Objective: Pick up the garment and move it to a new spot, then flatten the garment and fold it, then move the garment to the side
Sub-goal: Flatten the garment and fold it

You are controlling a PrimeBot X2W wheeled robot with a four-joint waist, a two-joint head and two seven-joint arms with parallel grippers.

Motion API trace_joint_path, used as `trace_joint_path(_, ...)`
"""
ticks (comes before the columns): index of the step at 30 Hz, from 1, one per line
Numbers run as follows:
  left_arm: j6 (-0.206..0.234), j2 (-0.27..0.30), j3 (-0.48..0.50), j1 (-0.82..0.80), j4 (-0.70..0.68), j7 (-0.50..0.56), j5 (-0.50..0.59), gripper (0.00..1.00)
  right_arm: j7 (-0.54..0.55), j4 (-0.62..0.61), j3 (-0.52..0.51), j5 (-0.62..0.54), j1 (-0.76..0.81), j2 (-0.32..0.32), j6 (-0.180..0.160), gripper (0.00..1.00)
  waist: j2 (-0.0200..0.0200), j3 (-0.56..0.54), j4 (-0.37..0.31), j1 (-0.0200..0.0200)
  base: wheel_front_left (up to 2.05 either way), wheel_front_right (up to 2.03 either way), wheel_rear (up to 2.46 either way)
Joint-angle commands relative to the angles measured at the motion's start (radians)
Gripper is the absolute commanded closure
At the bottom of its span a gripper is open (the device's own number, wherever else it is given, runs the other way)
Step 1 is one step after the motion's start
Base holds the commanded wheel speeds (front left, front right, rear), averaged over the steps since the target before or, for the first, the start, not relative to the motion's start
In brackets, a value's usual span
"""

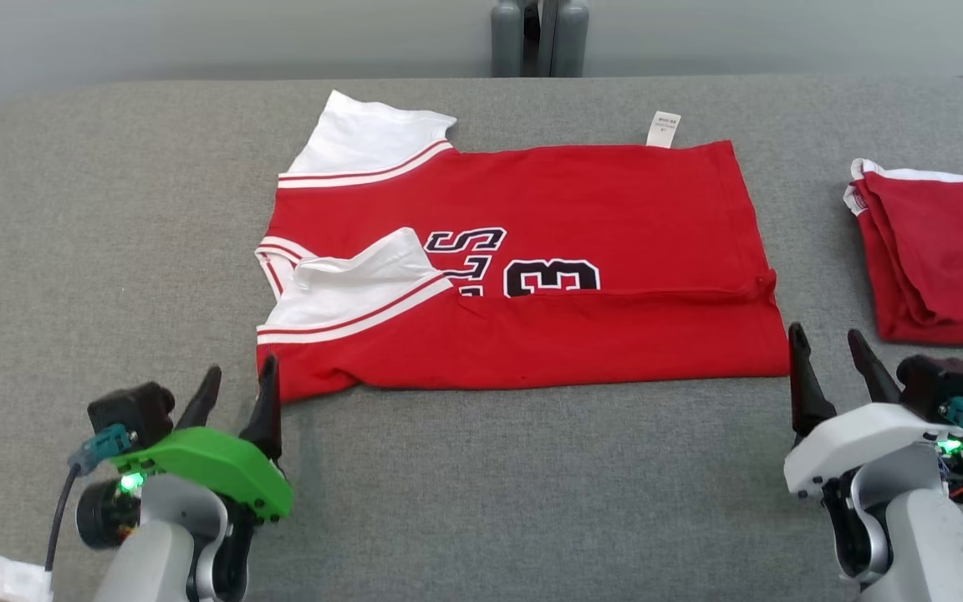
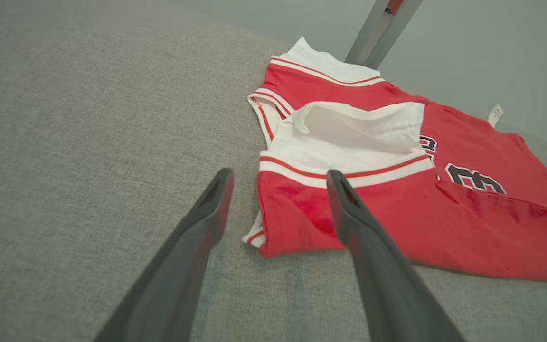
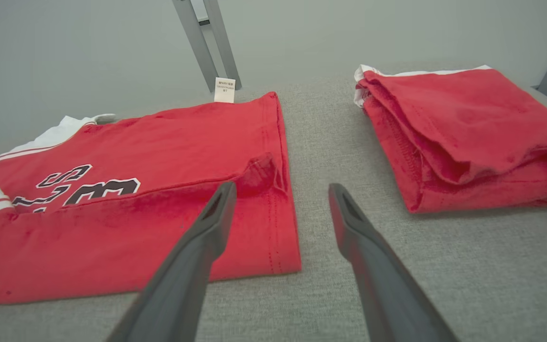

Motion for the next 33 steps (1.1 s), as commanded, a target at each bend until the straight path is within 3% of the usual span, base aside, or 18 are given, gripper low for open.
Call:
trace_joint_path(1, 0.009, 0.002, 0.01, 0.032, -0.011, 0.032, -0.026, 0.0, 0.022, -0.018, -0.003, 0.005, 0.03, -0.003, 0.0, 0.0, -0.0001, -0.013, 0.005, 0.0, 0.0, 0.0, 0.0)
trace_joint_path(5, 0.018, -0.02, 0.034, 0.068, -0.026, 0.093, -0.095, 0.0, 0.06, -0.048, -0.007, 0.005, 0.064, -0.003, 0.0, 0.0, -0.0001, -0.006, 0.003, 0.0, 0.0, 0.0, 0.0)
trace_joint_path(17, 0.034, -0.051, 0.073, -0.018, 0.063, 0.132, -0.176, 0.0, 0.096, -0.054, 0.034, 0.009, 0.004, -0.003, 0.0, 0.0, -0.0001, 0.068, -0.035, 0.0, 0.0, 0.0, 0.0)
trace_joint_path(18, 0.033, -0.054, 0.076, -0.024, 0.071, 0.13, -0.182, 0.12, 0.099, -0.044, 0.035, 0.014, -0.003, -0.003, 0.0, 0.0, -0.0001, 0.072, -0.036, 0.0, 0.0, 0.0, 0.0)
trace_joint_path(19, 0.03, -0.058, 0.077, -0.032, 0.08, 0.13, -0.185, 0.47, 0.102, -0.031, 0.037, 0.017, -0.012, -0.003, 0.0, 0.0, -0.0001, 0.076, -0.036, 0.0, 0.0, 0.0, 0.0)
trace_joint_path(22, 0.018, -0.064, 0.071, -0.046, 0.1, 0.124, -0.191, 1.0, 0.104, 0.01, 0.04, 0.031, -0.035, -0.003, 0.0, 0.0, -0.0001, 0.084, -0.035, 0.0, 0.0, 0.0, 0.0)
trace_joint_path(33, -0.01, -0.046, 0.062, -0.054, 0.074, 0.09, -0.177, 1.0, 0.083, 0.236, 0.069, 0.092, -0.146, -0.002, 0.0, 0.0, -0.0001, 0.095, -0.005, 0.0, 0.0, 0.0, 0.0)
